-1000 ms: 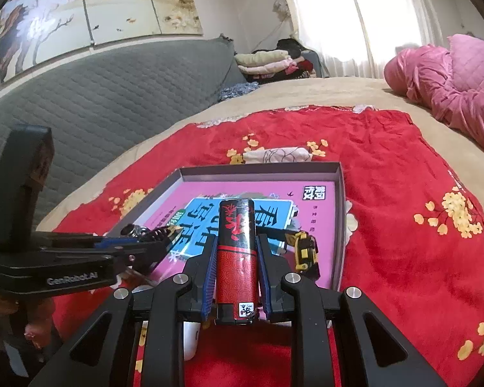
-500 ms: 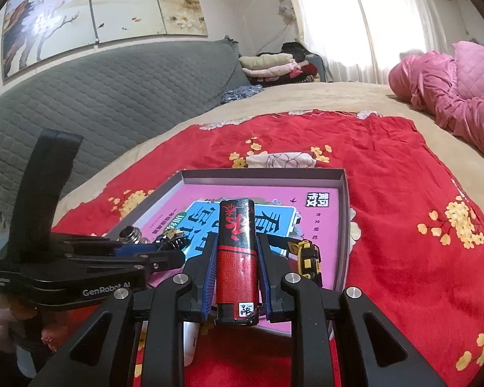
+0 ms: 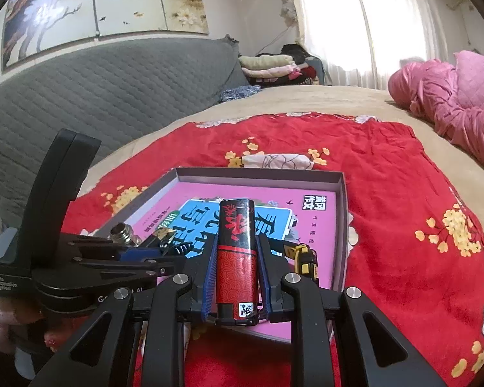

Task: Organize rigid objects
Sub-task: 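Lower the black clip onto the book with the left tool while the right tool lowers the lighter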

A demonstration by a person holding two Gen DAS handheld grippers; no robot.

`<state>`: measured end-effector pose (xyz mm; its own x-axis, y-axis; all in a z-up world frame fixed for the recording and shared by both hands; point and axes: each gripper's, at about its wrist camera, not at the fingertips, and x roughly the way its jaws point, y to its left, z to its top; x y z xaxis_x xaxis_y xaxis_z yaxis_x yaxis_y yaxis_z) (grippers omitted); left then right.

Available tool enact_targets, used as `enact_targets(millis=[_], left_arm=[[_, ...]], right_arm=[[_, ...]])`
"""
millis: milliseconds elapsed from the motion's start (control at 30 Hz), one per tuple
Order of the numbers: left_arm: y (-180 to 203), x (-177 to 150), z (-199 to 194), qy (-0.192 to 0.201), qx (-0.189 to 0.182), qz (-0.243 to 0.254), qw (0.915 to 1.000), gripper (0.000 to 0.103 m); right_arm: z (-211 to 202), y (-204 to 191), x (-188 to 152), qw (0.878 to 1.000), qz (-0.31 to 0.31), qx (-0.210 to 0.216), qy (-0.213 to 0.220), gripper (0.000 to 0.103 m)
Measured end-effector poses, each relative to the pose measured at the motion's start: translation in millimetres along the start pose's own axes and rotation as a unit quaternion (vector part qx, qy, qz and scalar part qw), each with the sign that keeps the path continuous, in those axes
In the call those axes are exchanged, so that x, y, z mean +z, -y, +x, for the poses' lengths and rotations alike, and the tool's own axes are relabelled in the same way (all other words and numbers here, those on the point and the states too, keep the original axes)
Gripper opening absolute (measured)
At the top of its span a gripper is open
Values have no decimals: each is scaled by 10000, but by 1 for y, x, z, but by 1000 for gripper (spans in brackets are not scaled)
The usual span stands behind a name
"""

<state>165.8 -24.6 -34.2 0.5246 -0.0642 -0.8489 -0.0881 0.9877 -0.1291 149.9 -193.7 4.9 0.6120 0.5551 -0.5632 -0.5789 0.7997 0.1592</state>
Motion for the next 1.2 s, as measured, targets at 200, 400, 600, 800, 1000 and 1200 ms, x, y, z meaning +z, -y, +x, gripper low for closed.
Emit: enact_targets(millis=[200, 400, 600, 800, 1000, 1200], left_arm=[[-1, -3, 4, -51, 37, 7, 10000, 22], [-1, -4, 5, -42, 111, 36, 9999, 22], [0, -4, 5, -36, 230, 118, 9997, 22], [-1, -4, 5, -42, 327, 156, 9993, 22], [-4, -3, 4, -55, 412, 140, 9990, 22], [-6, -4, 4, -47, 444, 108, 9989, 22]], right_arm=[[4, 1, 0, 10000, -2, -9, -34, 23], [10, 0, -1, 9999, -51, -5, -107, 23], [15, 1, -2, 9998, -63, 1, -188, 23], [22, 3, -7, 9994, -44, -49, -353, 23], [25, 4, -9, 9991, -15, -67, -424, 23], [20, 6, -8, 9995, 28, -79, -320, 23]])
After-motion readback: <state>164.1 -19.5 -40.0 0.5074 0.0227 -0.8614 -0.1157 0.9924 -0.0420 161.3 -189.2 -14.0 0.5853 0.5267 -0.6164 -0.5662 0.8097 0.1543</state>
